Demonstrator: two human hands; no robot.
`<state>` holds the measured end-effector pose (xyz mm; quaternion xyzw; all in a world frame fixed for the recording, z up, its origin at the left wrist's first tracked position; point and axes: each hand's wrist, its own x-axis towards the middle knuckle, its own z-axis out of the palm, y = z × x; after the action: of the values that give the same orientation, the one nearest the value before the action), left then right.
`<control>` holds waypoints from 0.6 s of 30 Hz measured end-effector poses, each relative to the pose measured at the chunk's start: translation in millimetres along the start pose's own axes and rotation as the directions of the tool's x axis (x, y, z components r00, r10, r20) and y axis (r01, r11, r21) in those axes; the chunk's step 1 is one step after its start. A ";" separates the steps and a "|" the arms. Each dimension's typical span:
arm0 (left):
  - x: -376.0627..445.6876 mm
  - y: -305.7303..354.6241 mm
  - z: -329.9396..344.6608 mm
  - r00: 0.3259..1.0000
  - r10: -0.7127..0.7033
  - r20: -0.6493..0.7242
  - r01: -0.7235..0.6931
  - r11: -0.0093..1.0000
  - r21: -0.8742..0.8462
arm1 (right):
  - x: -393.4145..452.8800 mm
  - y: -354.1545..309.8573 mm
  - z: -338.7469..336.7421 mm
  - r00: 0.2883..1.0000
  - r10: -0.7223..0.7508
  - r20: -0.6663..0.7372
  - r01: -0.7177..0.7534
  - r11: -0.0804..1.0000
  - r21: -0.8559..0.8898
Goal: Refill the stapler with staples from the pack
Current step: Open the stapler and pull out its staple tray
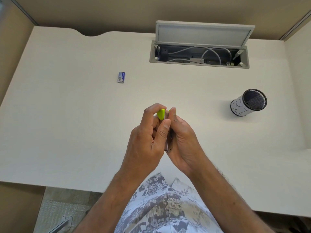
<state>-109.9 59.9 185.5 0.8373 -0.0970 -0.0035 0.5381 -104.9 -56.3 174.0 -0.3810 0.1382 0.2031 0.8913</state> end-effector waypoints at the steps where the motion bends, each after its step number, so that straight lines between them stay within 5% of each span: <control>1: -0.6 0.2 0.4 1.000 0.000 0.000 0.000 1.000 -0.003 | -0.2 -0.8 0.4 1.000 0.004 -0.004 -0.004 1.000 -0.008; 18: 0.2 2.8 5.7 0.999 0.011 -0.043 -0.010 1.000 0.004 | -0.6 0.5 10.4 0.996 -0.028 -0.089 0.034 0.997 0.062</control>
<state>-110.8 53.7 185.6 0.8377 -0.0899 0.0174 0.5384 -104.7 -48.5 181.0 -0.3631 0.1778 0.1679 0.8991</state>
